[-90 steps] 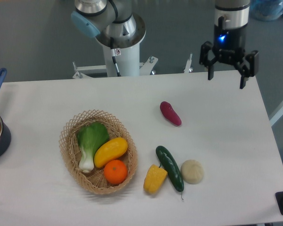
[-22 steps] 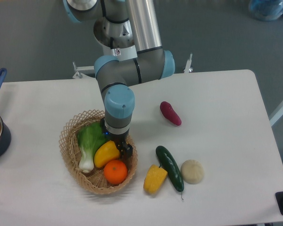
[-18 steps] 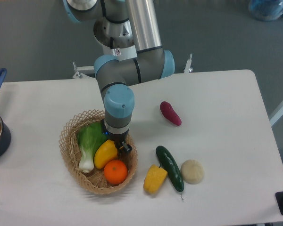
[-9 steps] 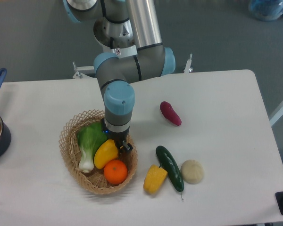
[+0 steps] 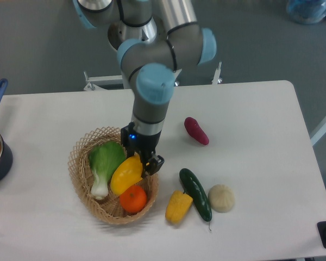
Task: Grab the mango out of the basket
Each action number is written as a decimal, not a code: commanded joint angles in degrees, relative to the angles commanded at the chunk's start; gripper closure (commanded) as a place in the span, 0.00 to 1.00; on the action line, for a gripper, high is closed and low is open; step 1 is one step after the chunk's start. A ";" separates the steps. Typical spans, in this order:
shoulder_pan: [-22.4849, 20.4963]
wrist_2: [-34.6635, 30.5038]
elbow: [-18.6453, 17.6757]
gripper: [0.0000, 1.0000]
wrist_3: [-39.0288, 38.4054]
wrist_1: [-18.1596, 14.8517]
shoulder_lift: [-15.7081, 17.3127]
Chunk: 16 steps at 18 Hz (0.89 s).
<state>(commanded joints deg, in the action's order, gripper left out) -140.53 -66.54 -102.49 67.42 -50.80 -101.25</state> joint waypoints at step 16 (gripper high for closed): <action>-6.25 6.78 8.97 0.57 -5.63 0.70 -0.79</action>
<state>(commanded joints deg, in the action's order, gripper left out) -146.78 -59.77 -93.52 61.79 -50.10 -102.04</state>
